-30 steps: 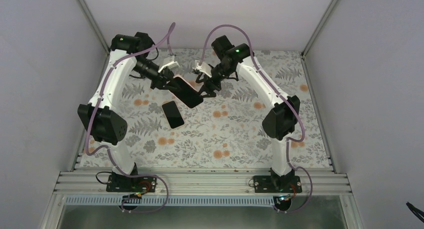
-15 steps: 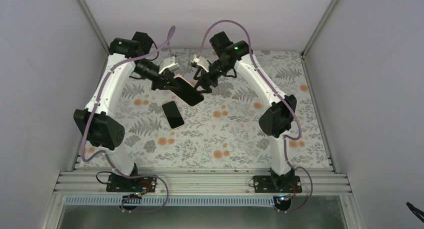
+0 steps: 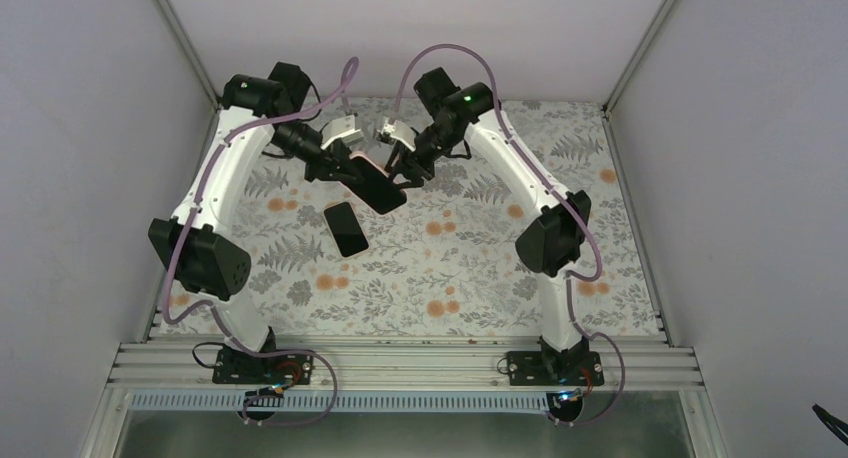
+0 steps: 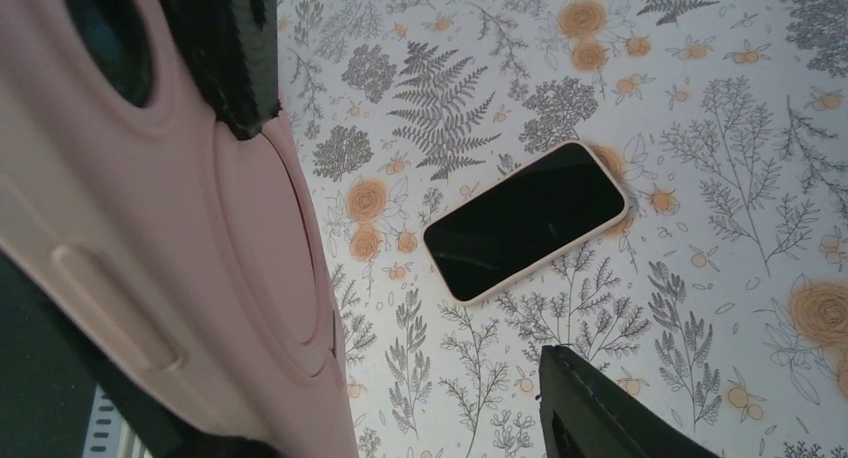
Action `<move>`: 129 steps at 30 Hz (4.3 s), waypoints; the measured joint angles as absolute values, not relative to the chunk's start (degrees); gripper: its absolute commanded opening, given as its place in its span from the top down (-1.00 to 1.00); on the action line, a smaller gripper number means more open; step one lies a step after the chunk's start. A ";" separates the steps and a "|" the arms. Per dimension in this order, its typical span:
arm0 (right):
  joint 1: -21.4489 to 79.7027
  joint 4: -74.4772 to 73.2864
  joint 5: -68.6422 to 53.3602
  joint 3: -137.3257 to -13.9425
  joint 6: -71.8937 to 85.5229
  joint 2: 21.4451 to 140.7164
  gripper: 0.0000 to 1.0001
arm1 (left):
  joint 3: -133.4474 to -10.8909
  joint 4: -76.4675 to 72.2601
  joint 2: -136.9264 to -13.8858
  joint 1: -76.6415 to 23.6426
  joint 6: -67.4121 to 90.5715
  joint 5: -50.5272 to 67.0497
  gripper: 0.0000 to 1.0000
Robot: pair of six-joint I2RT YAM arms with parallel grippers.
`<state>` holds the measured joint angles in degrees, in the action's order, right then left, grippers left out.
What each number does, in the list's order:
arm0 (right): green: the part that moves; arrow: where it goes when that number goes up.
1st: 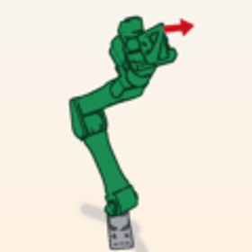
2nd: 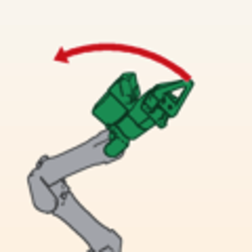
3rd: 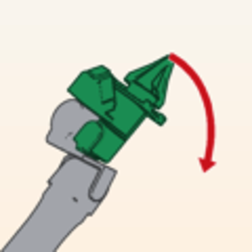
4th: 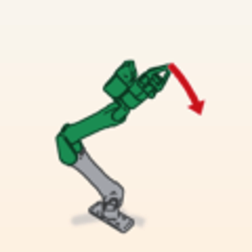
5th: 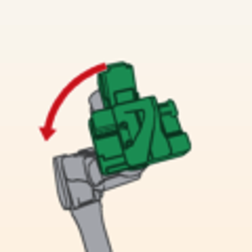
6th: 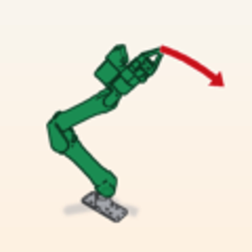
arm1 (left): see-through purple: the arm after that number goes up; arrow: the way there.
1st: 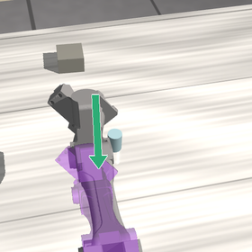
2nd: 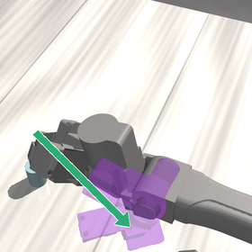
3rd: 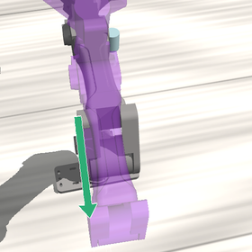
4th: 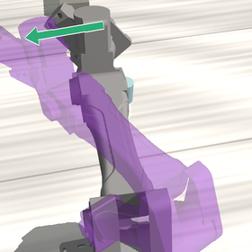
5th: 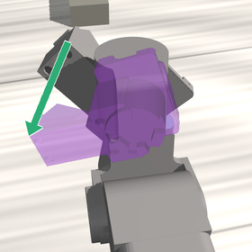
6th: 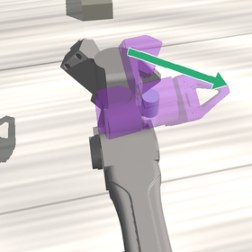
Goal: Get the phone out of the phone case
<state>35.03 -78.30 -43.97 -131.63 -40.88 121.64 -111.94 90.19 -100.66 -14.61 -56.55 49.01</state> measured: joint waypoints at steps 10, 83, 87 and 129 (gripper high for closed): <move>37.54 -74.70 -43.75 -125.67 -36.69 117.12 0.67 | -112.55 89.56 -100.86 -16.23 -56.58 48.53 0.38; 27.31 -28.10 -20.10 -111.81 4.60 112.71 0.93 | -81.71 6.28 -94.21 -30.59 -15.57 4.49 -0.89; 27.31 -27.77 -20.23 -111.57 4.64 112.71 0.93 | -83.33 5.52 -96.90 -30.44 -15.25 2.72 -0.87; 27.99 -15.27 -30.15 -109.51 12.08 112.60 0.93 | -62.41 -51.07 -98.72 -39.88 -45.15 -38.17 0.12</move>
